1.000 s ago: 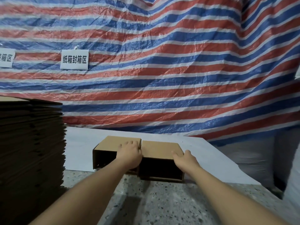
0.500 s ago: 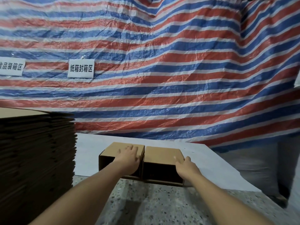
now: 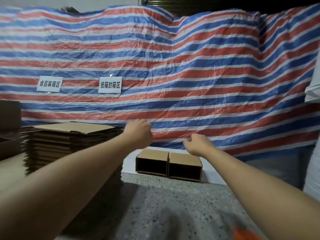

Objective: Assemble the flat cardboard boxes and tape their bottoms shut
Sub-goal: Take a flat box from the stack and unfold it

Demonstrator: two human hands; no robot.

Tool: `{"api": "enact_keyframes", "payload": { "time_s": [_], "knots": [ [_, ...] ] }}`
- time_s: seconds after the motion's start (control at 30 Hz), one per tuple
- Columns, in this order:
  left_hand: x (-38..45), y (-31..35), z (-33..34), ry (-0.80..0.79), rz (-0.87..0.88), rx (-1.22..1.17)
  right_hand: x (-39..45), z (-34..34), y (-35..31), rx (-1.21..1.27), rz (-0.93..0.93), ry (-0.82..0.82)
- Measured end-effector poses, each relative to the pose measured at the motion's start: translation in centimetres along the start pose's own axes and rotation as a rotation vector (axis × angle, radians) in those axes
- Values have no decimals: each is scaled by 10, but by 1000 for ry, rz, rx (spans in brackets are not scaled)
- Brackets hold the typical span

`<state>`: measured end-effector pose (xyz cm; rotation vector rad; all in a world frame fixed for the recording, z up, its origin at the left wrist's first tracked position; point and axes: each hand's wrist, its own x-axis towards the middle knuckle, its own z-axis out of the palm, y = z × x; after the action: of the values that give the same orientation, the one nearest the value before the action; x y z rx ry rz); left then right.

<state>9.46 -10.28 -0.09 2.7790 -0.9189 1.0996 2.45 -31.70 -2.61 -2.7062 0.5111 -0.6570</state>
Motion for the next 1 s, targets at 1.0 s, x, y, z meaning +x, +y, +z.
{"api": "enact_keyframes", "payload": {
  "time_s": [1.0],
  "knots": [
    [-103,-61,-99,399,-43,-79,-75,-37,-61,56,-112,43]
  ]
}}
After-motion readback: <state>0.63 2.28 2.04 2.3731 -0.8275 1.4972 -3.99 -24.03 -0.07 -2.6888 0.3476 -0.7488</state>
